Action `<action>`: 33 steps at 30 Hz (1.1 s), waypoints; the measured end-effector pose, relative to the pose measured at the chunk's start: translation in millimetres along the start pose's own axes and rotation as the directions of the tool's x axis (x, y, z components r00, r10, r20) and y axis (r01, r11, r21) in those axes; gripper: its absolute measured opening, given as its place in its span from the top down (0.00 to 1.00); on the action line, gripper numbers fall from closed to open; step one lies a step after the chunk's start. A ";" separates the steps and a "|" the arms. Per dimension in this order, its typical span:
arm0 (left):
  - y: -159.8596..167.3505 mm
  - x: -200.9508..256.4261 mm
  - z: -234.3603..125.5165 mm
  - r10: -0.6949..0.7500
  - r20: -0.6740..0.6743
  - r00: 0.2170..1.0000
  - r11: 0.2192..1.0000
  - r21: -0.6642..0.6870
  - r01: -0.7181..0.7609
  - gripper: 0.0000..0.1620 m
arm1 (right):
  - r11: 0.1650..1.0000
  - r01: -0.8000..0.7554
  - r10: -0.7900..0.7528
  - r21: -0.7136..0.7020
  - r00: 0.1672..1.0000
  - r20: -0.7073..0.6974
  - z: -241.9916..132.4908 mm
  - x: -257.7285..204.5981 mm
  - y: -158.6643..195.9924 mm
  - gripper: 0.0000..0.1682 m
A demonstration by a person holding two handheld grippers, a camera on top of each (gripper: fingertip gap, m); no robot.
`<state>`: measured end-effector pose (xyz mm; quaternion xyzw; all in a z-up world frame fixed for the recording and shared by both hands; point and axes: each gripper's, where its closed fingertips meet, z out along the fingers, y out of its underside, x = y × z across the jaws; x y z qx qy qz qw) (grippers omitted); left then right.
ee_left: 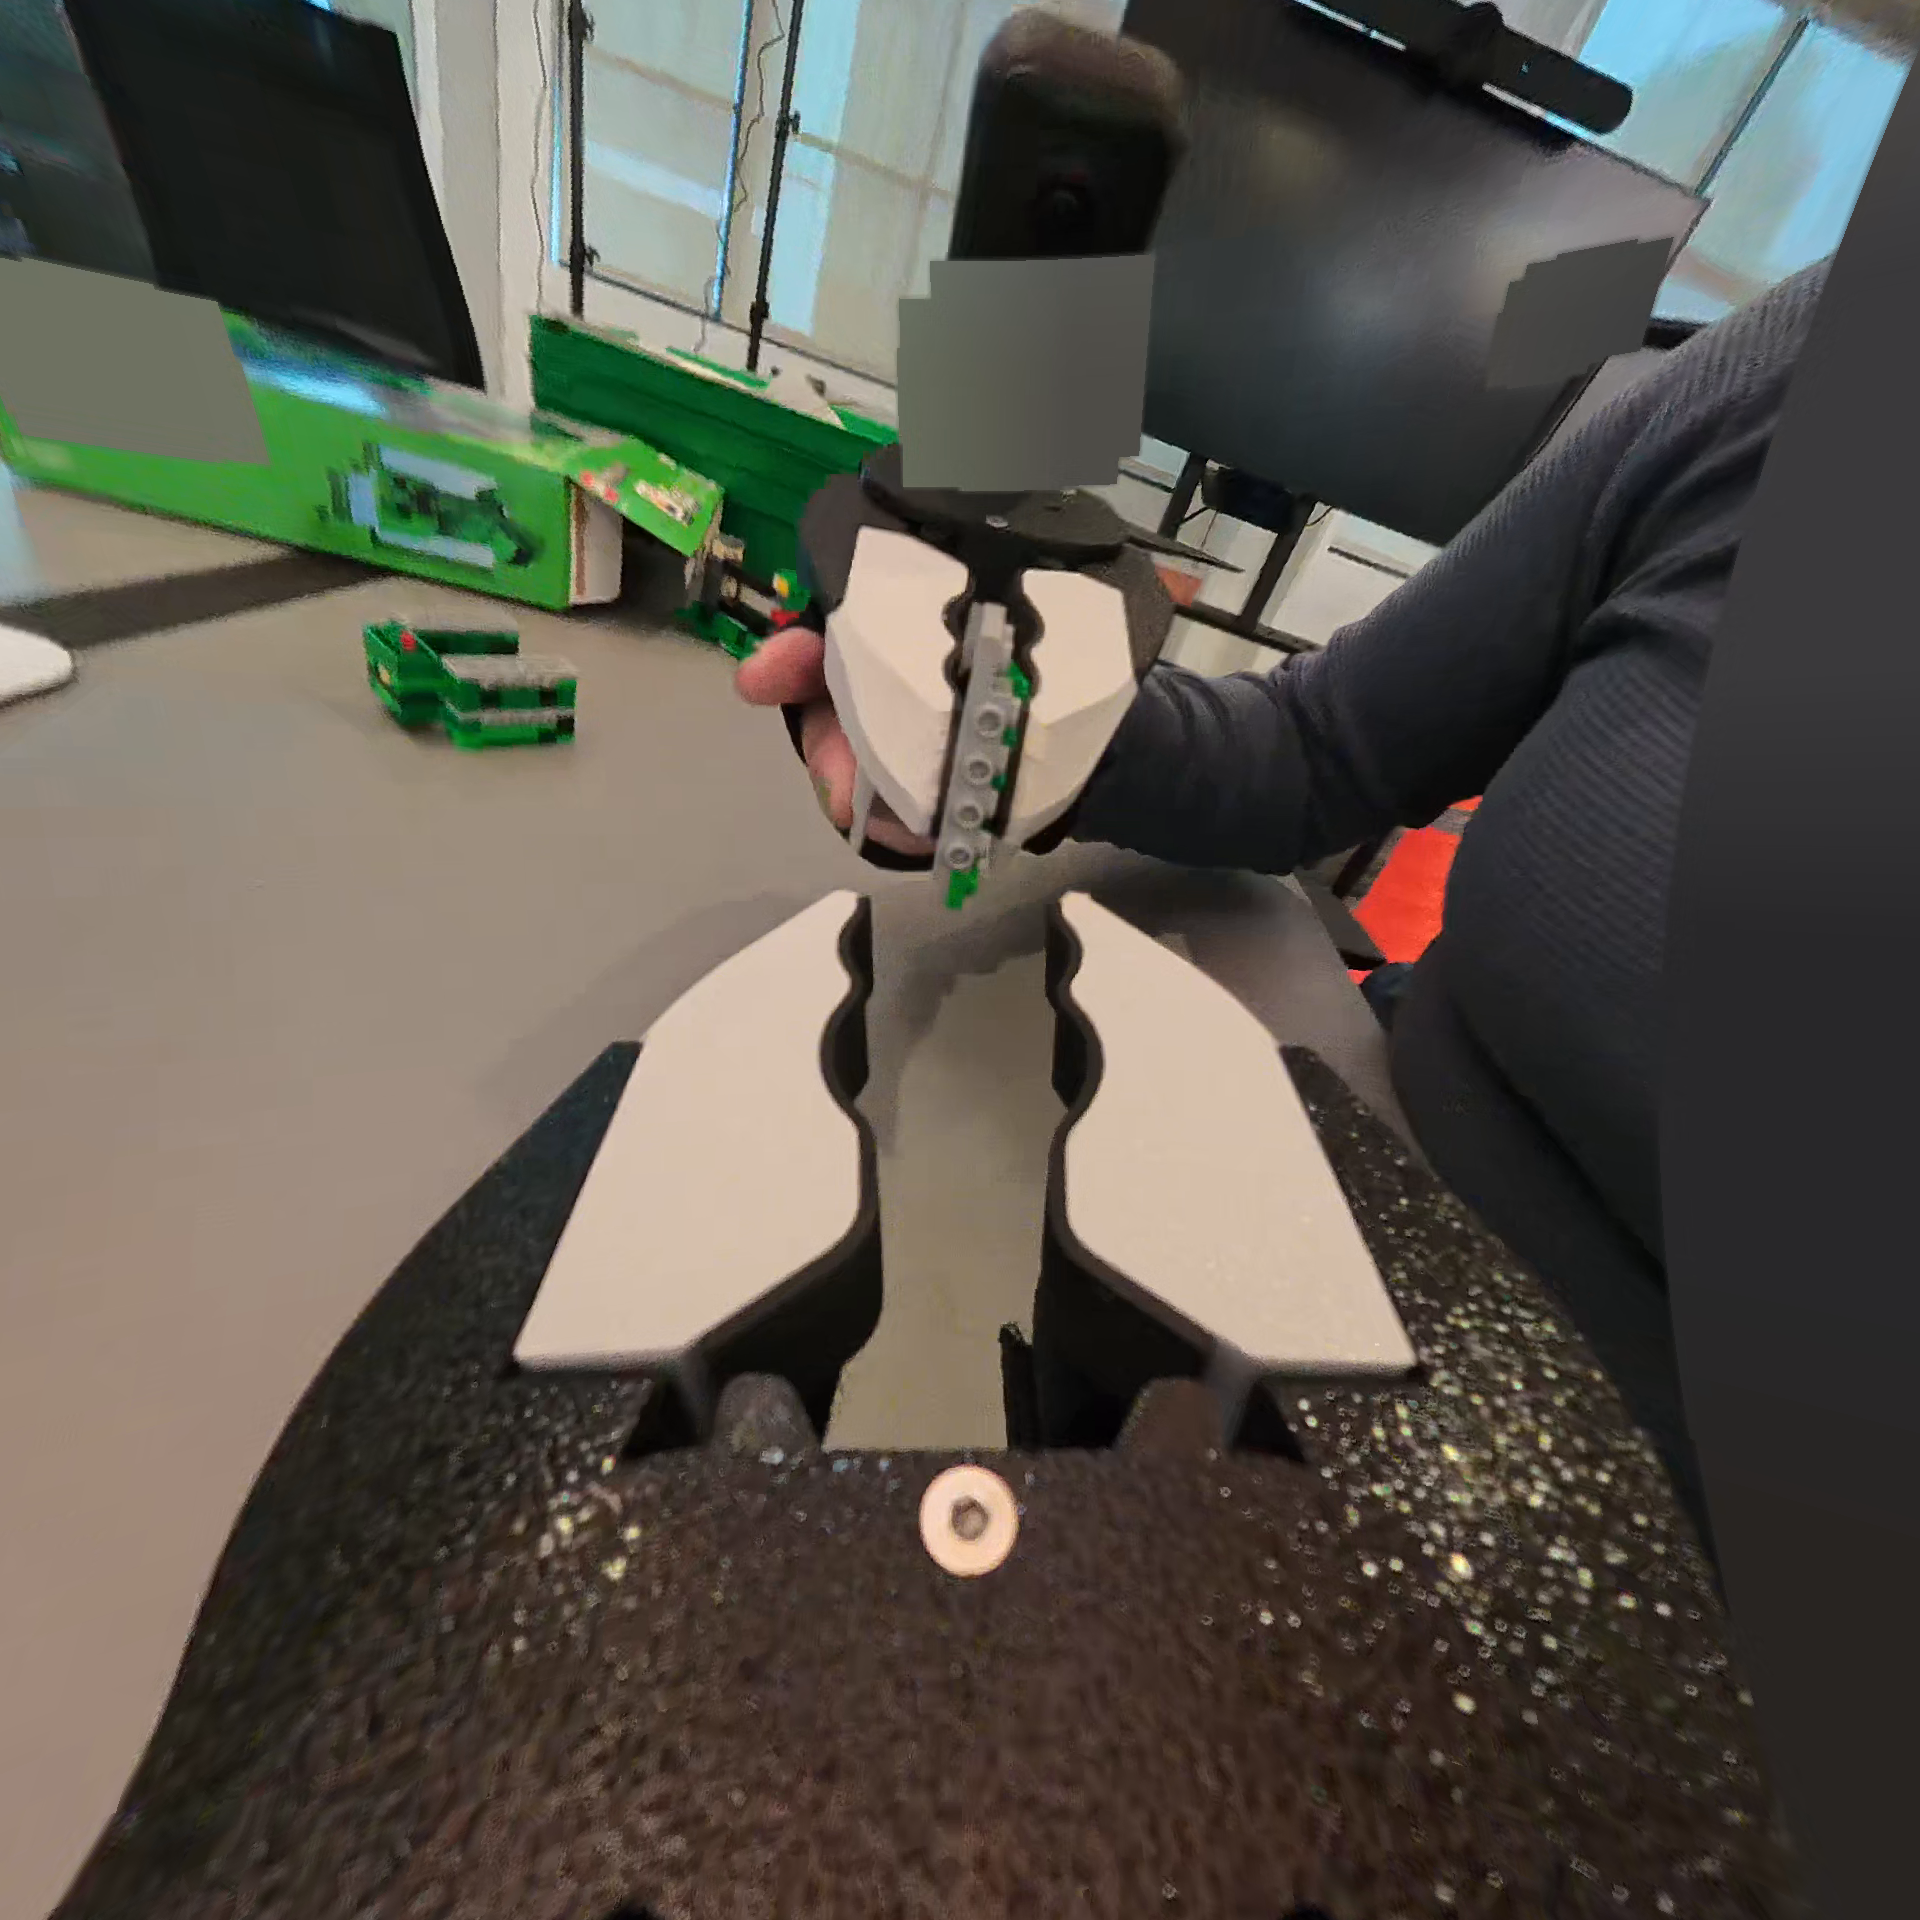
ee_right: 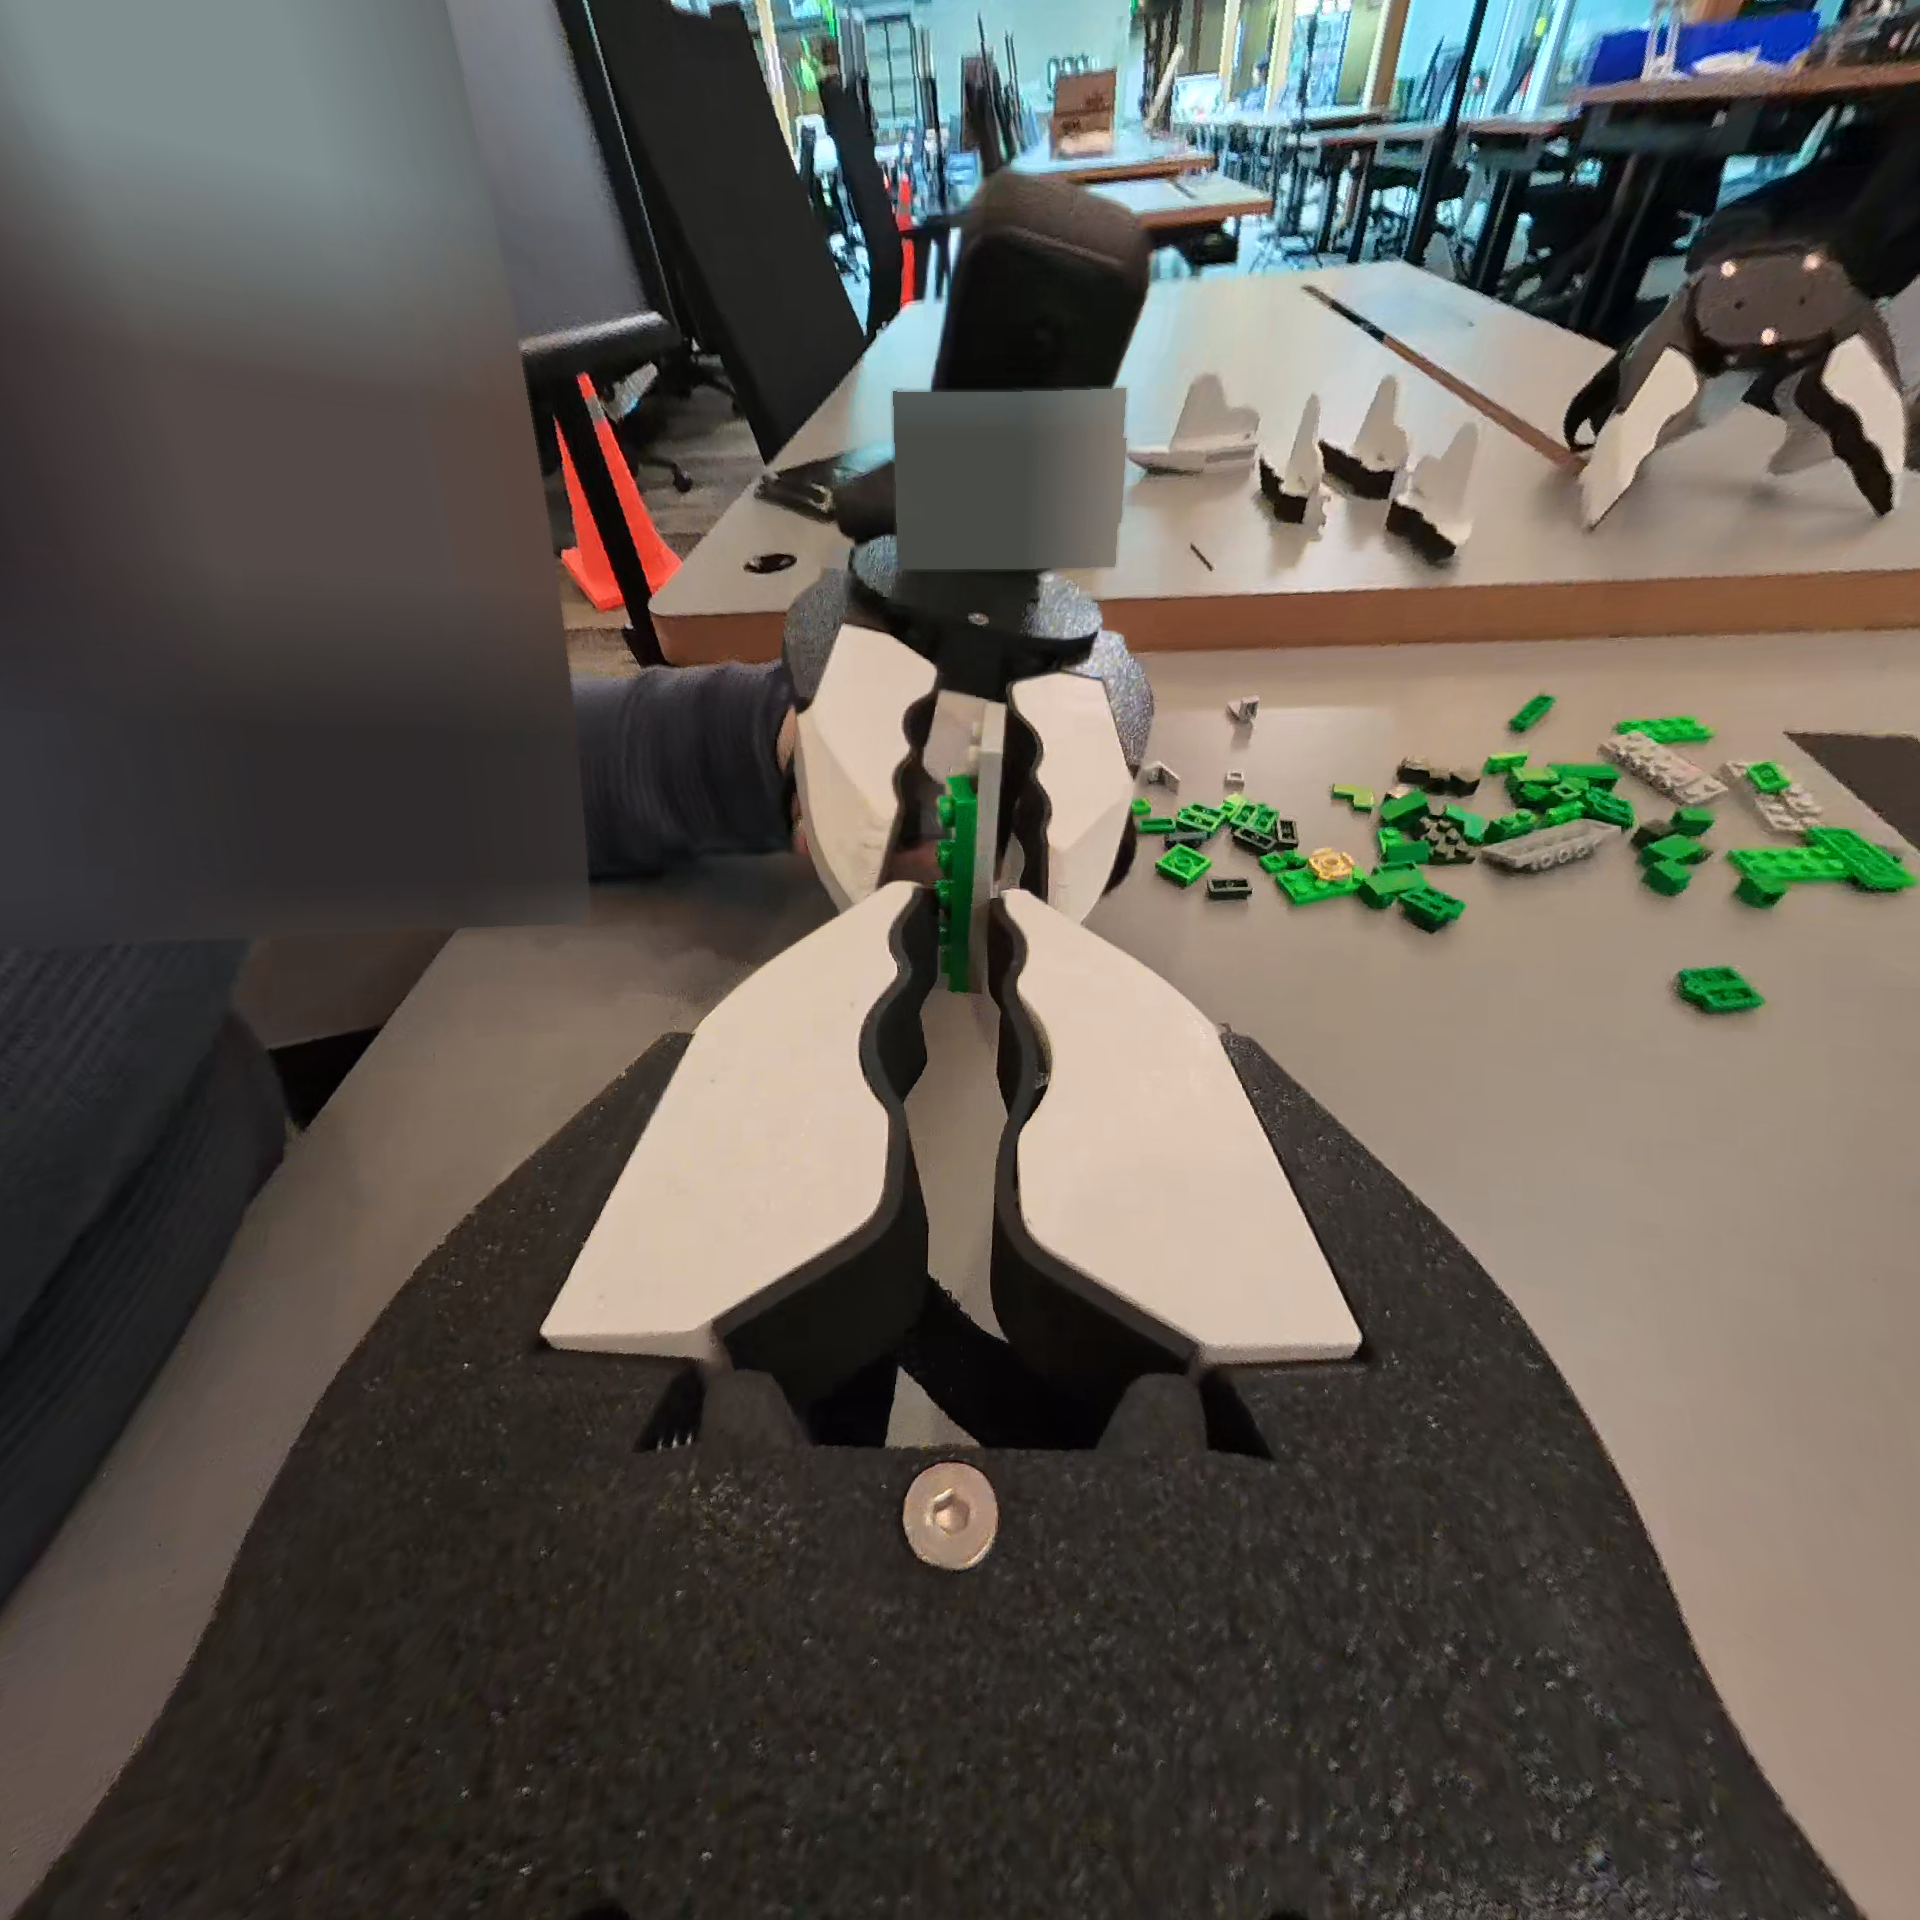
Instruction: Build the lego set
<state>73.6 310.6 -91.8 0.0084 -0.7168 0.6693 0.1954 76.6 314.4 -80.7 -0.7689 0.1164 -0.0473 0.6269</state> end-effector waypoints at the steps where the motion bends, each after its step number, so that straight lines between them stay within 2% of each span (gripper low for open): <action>1: -1.2 0.7 2.0 0.027 0.014 1.000 1.000 0.000 -0.027 0.81 | 1.000 -0.003 0.002 0.021 1.000 0.006 -0.7 -0.6 -2.4 0.95; 4: -0.4 2.8 8.2 0.081 0.039 0.996 0.997 -0.018 -0.080 0.82 | 0.998 -0.024 0.022 0.056 0.999 0.024 -0.8 -1.8 -5.2 0.95; 7: -5.5 8.5 11.9 0.103 0.026 0.994 0.994 0.019 -0.103 0.87 | 0.998 -0.029 0.027 0.061 0.999 0.035 1.5 -3.6 -4.7 0.95; 9: -6.5 5.5 11.9 0.101 0.048 0.994 0.994 0.031 -0.103 0.95 | 0.997 -0.037 0.034 0.067 0.998 0.047 2.2 -5.6 -5.4 0.95; 12: -7.8 5.0 12.1 0.098 0.053 0.994 0.994 0.053 -0.101 0.95 | 0.996 -0.047 0.043 0.077 0.998 0.054 1.8 -5.3 -6.6 0.95; 16: -9.7 11.7 12.9 0.046 -0.016 0.999 0.996 0.077 -0.044 0.95 | 0.993 -0.053 0.043 0.106 0.995 0.089 0.7 -9.9 -10.1 0.94; 21: -7.7 16.9 13.8 0.015 -0.072 0.997 0.997 0.072 -0.009 0.95 | 0.982 -0.097 0.075 0.161 0.987 0.142 -2.3 -13.6 -19.7 0.88; 23: -6.1 18.5 15.4 0.015 -0.082 0.997 0.998 0.061 -0.010 0.95 | 0.978 -0.133 0.106 0.164 0.980 0.166 -2.6 -13.7 -21.0 0.90; 25: -5.4 17.3 16.8 0.021 -0.068 0.997 0.998 0.058 -0.017 0.95 | 0.976 -0.145 0.116 0.162 0.978 0.174 -2.9 -13.9 -21.2 0.94; 33: -6.7 7.0 19.3 0.105 0.061 0.993 0.993 0.049 -0.108 0.95 | 0.985 -0.088 0.082 0.148 0.996 0.046 -4.3 -4.4 -19.5 0.95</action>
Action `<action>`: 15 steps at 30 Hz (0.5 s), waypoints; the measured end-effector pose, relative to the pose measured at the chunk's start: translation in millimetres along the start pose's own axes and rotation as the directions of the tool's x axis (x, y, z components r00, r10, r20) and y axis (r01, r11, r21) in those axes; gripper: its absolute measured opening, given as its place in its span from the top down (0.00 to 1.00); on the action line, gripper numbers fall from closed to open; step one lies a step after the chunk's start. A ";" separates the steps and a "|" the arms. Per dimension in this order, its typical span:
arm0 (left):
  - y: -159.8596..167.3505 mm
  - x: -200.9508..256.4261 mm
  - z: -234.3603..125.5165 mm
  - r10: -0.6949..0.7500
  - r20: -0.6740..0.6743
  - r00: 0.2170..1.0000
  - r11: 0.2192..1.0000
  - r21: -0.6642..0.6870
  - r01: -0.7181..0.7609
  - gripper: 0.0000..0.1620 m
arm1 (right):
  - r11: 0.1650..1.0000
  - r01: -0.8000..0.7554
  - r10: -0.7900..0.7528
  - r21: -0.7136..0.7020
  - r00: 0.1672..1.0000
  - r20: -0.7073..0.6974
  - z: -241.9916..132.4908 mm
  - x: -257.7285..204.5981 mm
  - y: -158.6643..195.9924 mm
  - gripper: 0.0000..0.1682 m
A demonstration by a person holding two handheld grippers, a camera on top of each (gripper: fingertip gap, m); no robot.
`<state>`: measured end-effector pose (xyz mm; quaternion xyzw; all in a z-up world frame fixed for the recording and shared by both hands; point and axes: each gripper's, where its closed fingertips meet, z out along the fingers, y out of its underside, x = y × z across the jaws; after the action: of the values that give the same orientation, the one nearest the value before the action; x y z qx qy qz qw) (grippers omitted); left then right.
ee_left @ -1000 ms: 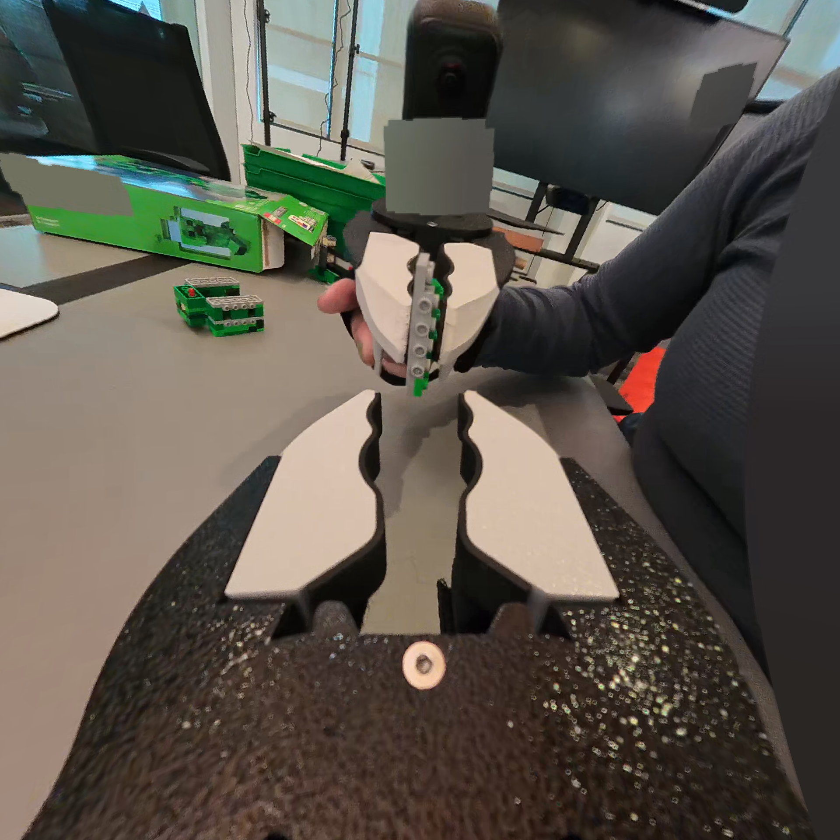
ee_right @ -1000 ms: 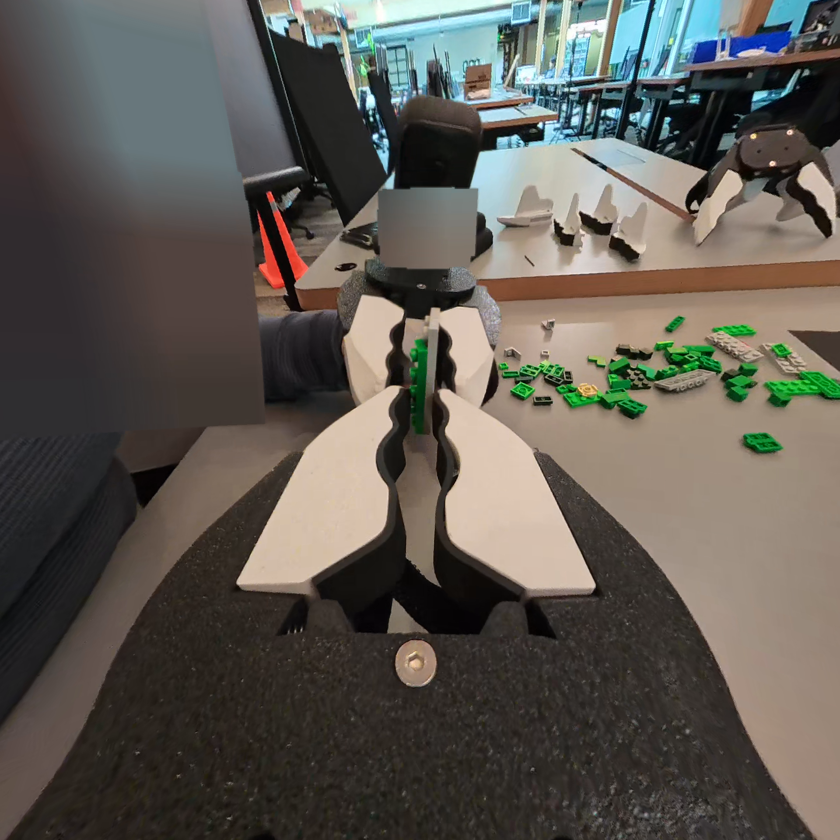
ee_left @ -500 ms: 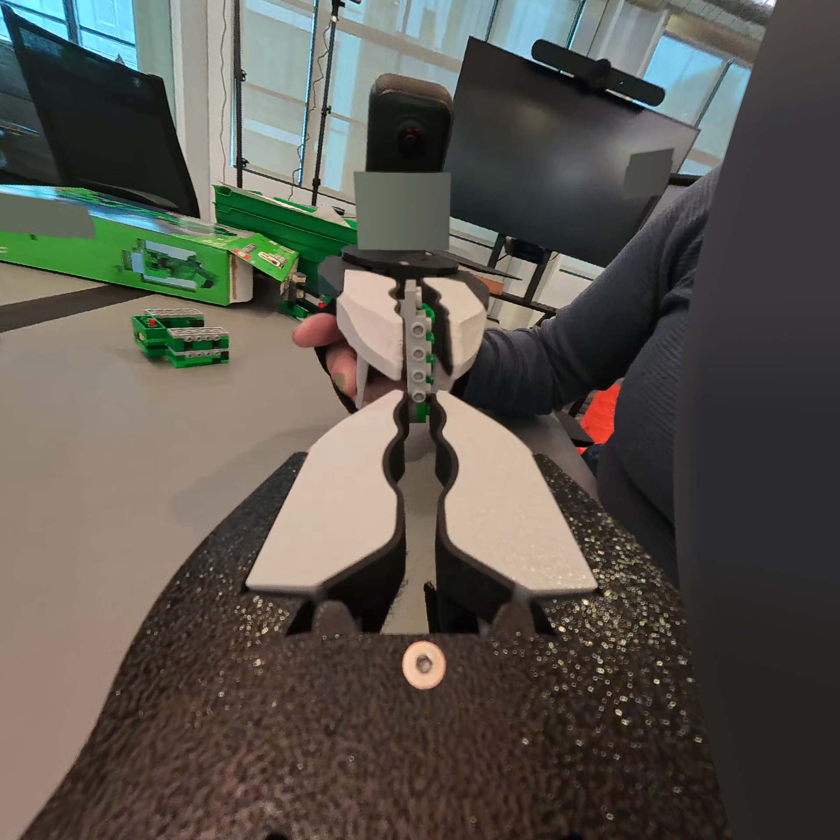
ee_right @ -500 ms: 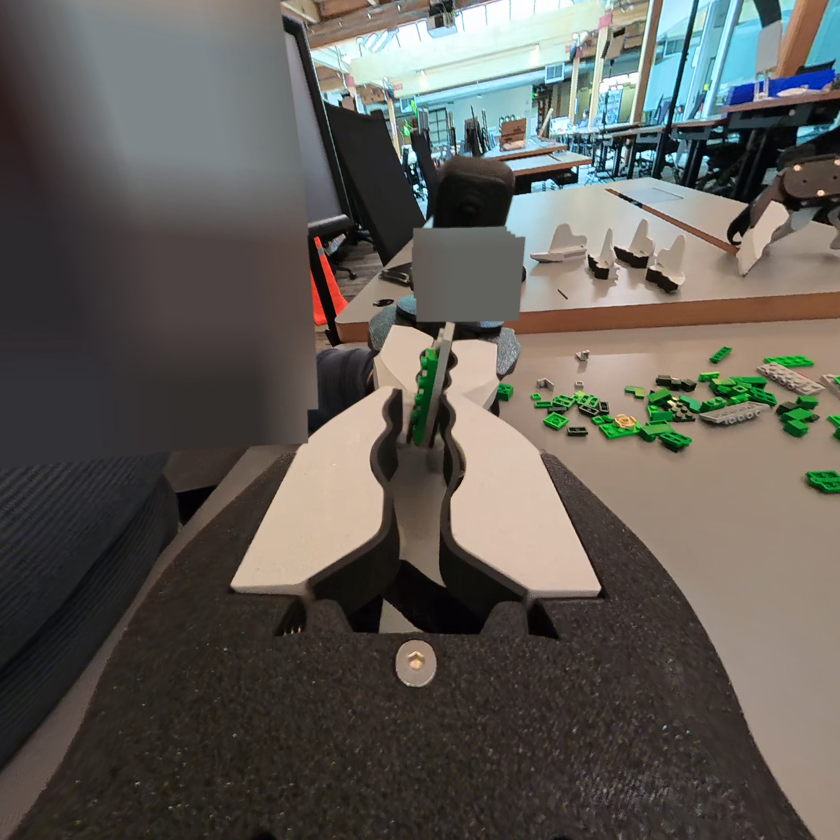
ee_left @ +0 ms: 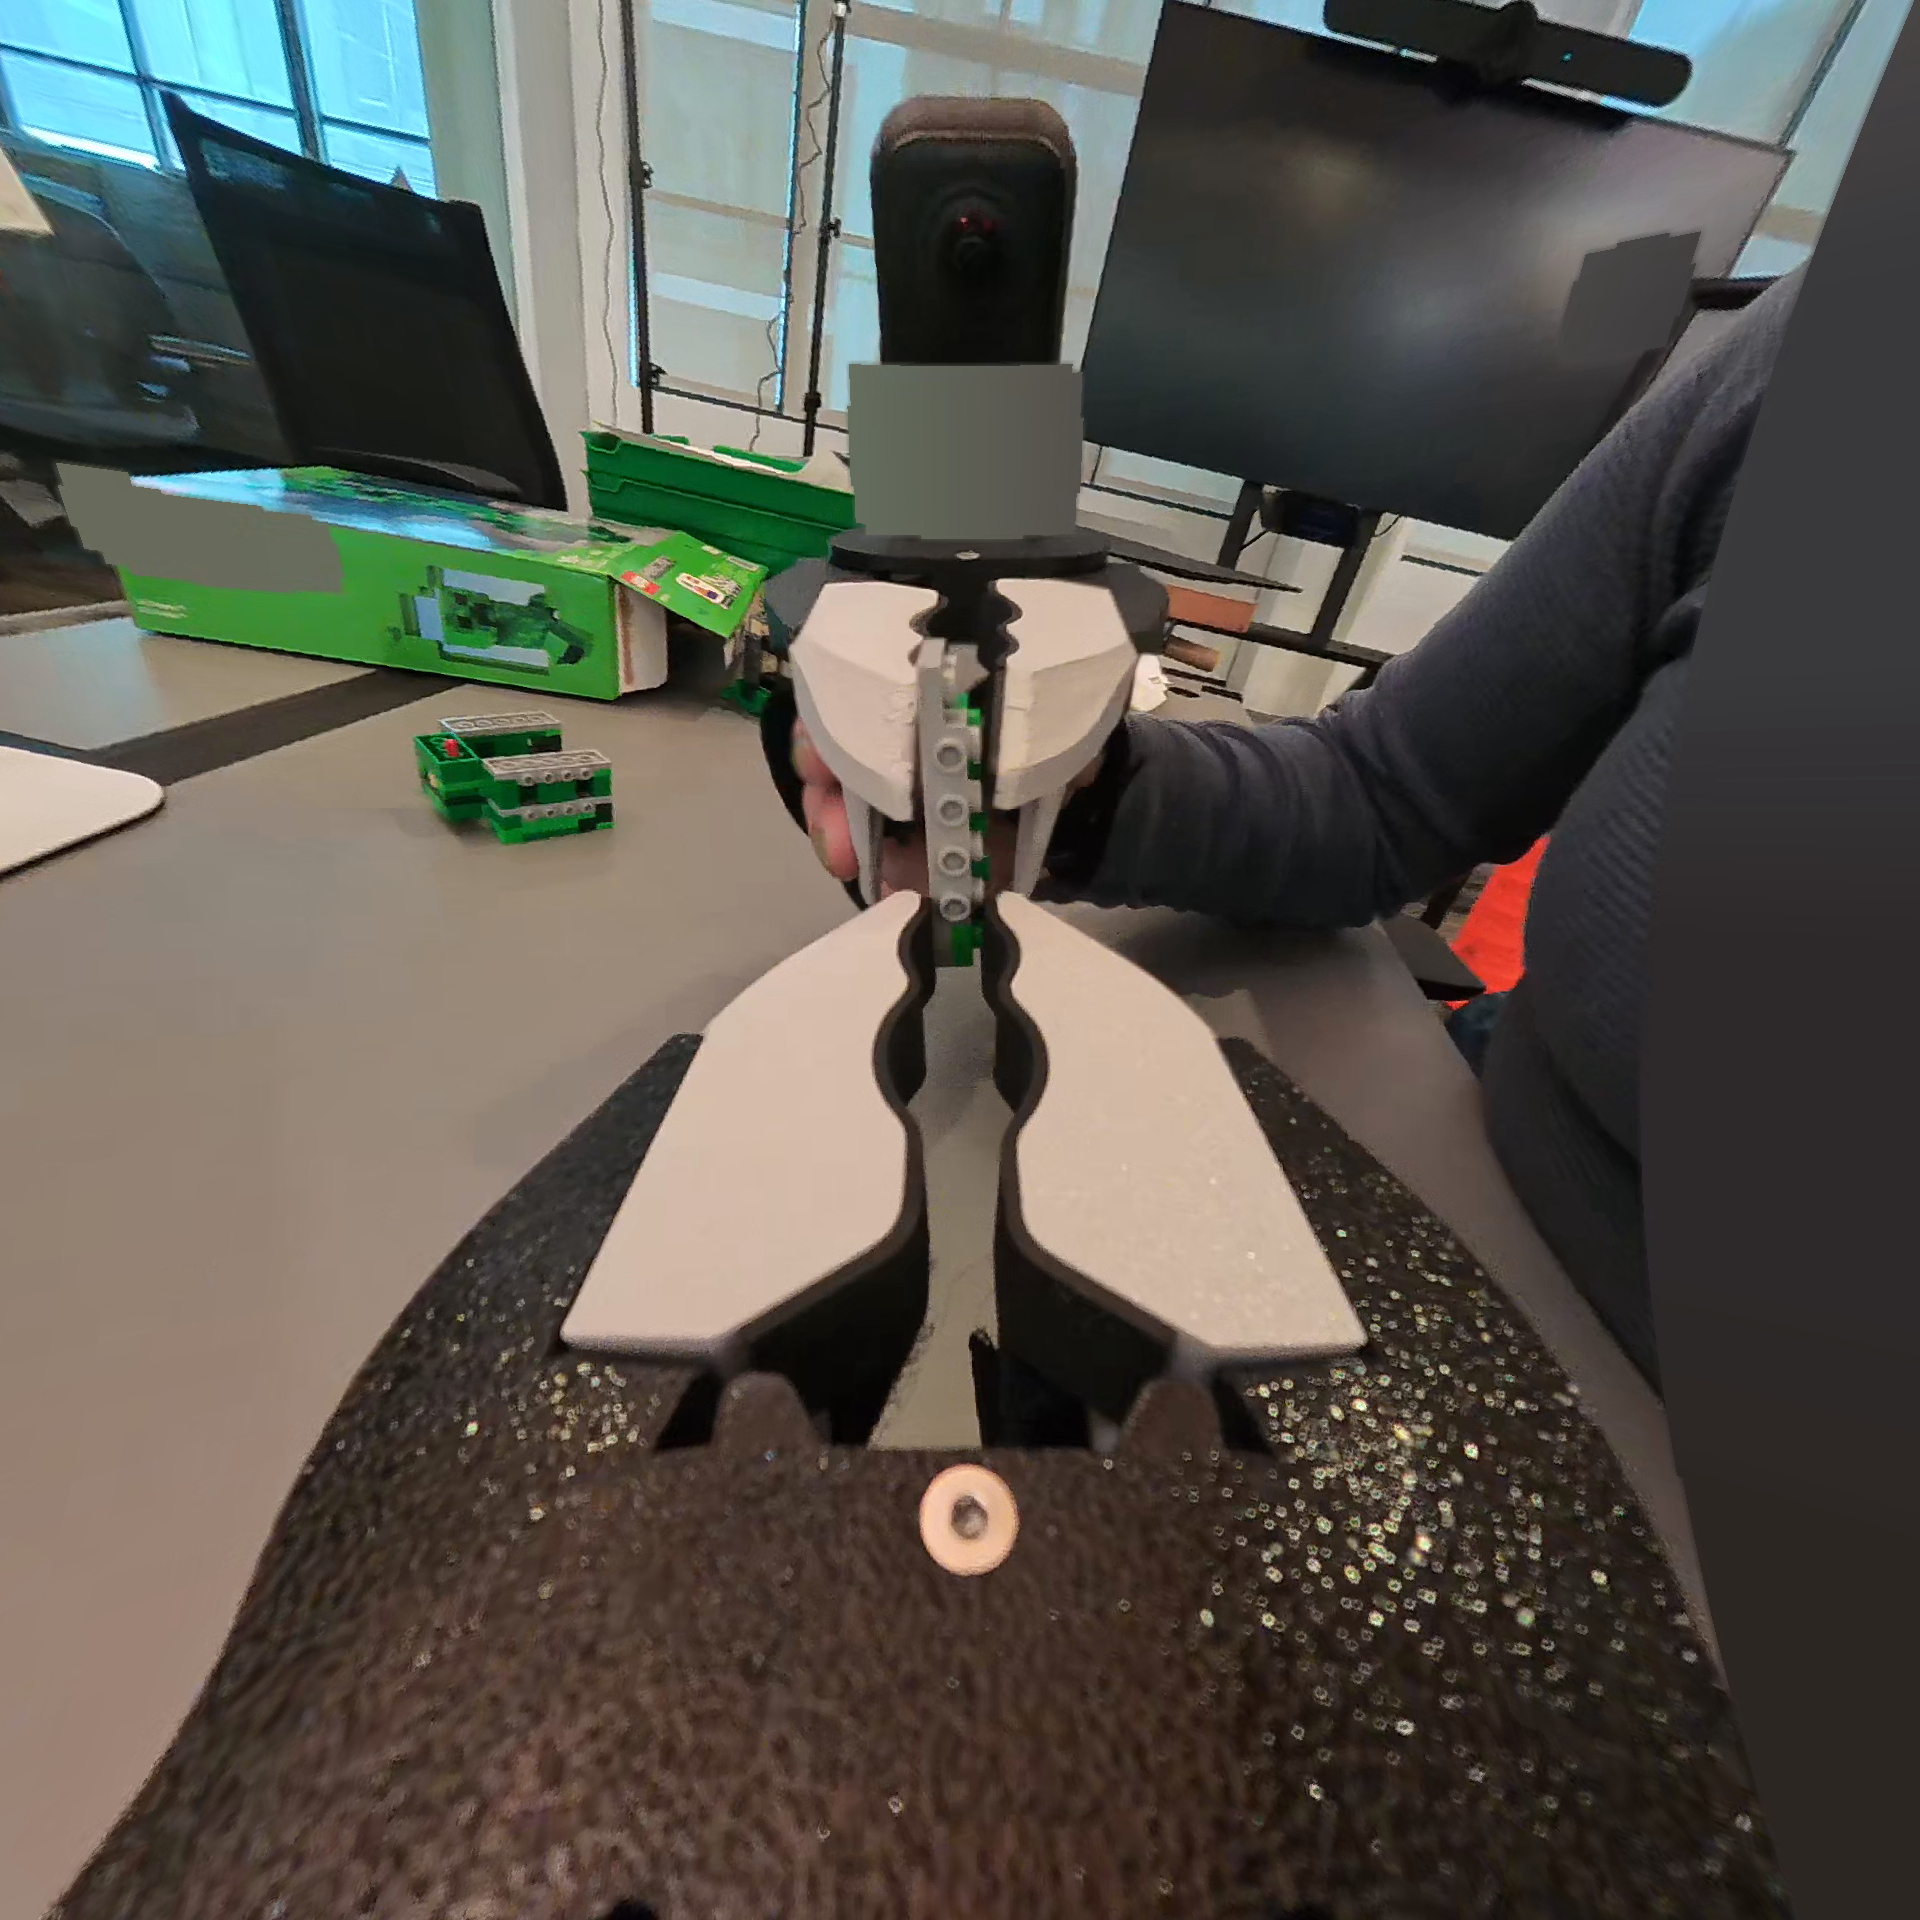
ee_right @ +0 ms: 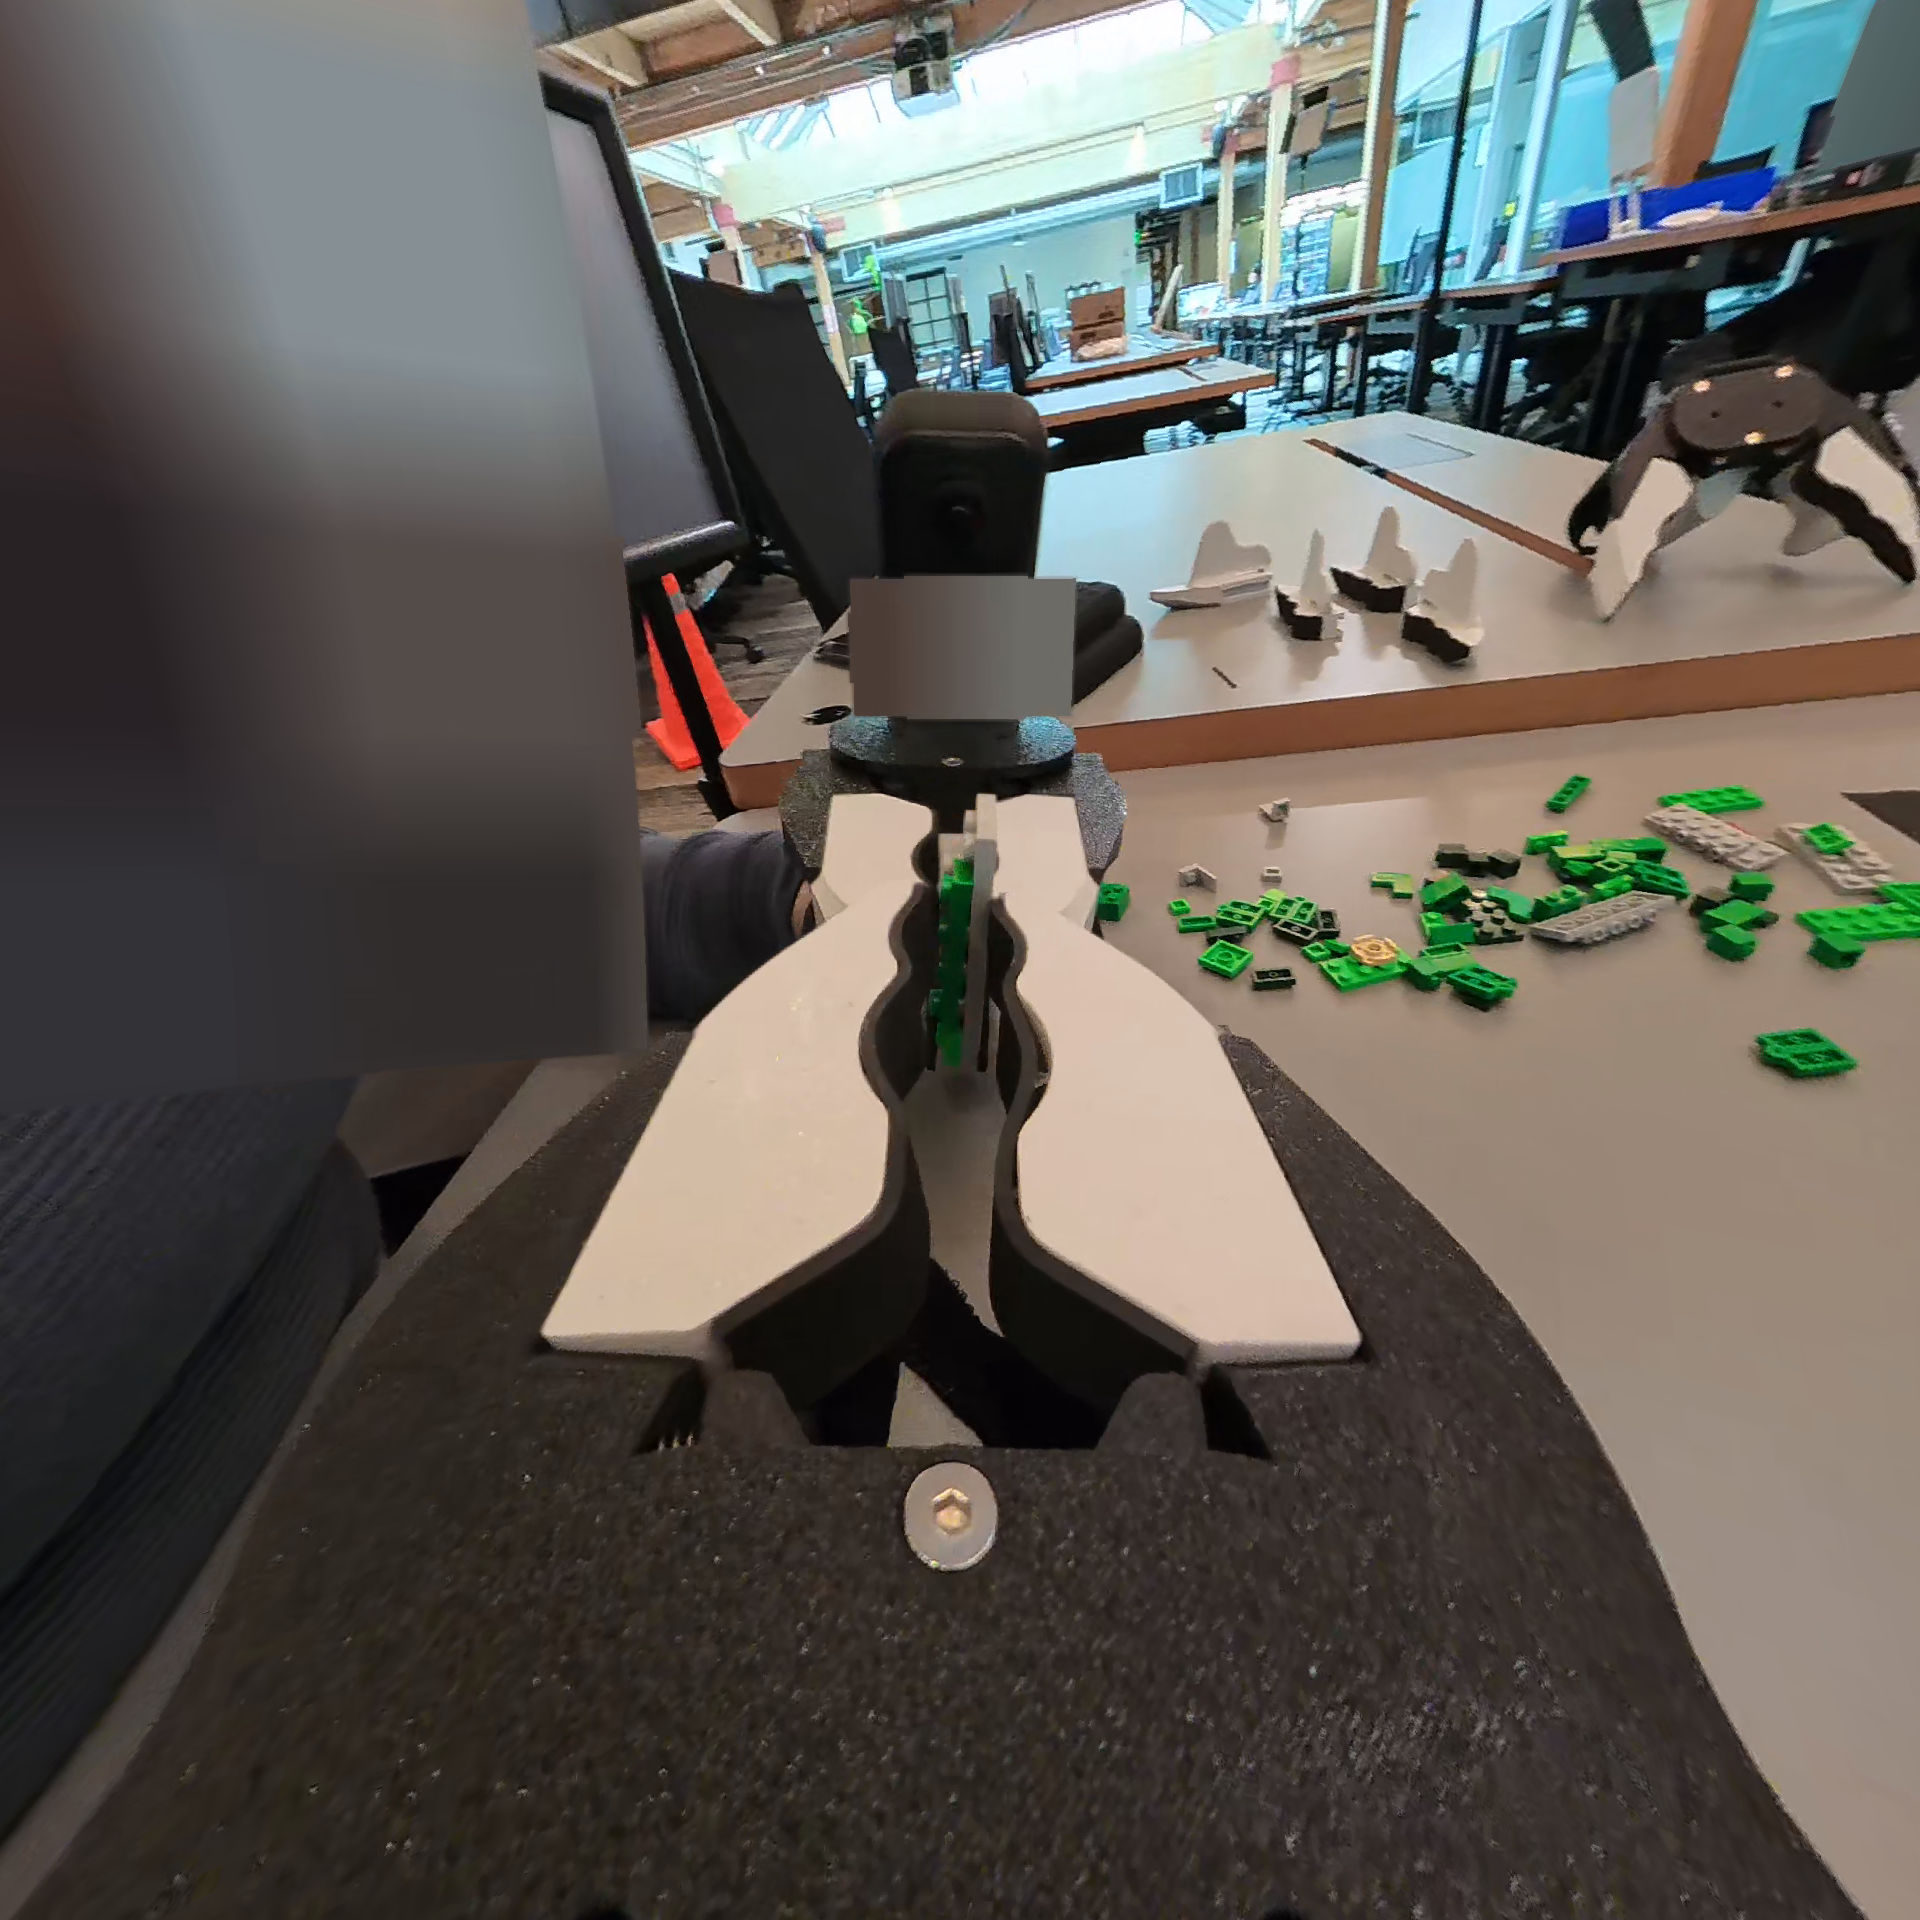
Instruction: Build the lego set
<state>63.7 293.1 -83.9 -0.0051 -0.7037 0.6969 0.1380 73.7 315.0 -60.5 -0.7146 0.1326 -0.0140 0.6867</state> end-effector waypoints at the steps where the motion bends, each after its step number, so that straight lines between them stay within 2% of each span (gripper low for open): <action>1: 0.0 -0.1 0.1 0.012 0.005 1.000 1.000 -0.001 -0.012 0.95 | 1.000 0.006 -0.006 0.002 1.000 -0.008 -0.1 -0.4 0.2 0.95; 4: 0.6 0.3 0.2 0.022 0.003 1.000 1.000 0.002 -0.022 0.95 | 1.000 0.024 -0.023 0.002 0.999 -0.023 -0.1 -1.0 0.7 0.95; 10: 1.0 3.8 3.0 0.028 -0.022 0.999 0.999 0.018 -0.027 0.95 | 1.000 -0.002 0.001 0.026 0.999 0.040 -3.1 -5.5 0.9 0.95; 12: 0.1 0.7 2.9 0.019 -0.009 1.000 0.999 0.034 -0.018 0.95 | 0.999 -0.033 0.033 -0.009 0.998 0.045 -3.0 -3.2 6.5 0.89; 13: 0.8 -0.7 2.7 0.013 -0.005 1.000 0.999 0.031 -0.013 0.95 | 0.999 -0.050 0.051 -0.013 0.998 0.047 -2.9 -2.1 7.7 0.93; 15: 1.8 -2.7 2.7 -0.004 0.000 1.000 1.000 0.030 0.004 0.95 | 0.997 -0.073 0.074 -0.011 0.996 0.040 -2.9 1.2 8.5 0.95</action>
<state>65.4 290.0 -86.2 -0.0016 -0.6932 0.7072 0.1393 72.8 311.7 -68.9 -0.7128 0.1451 0.0264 0.6857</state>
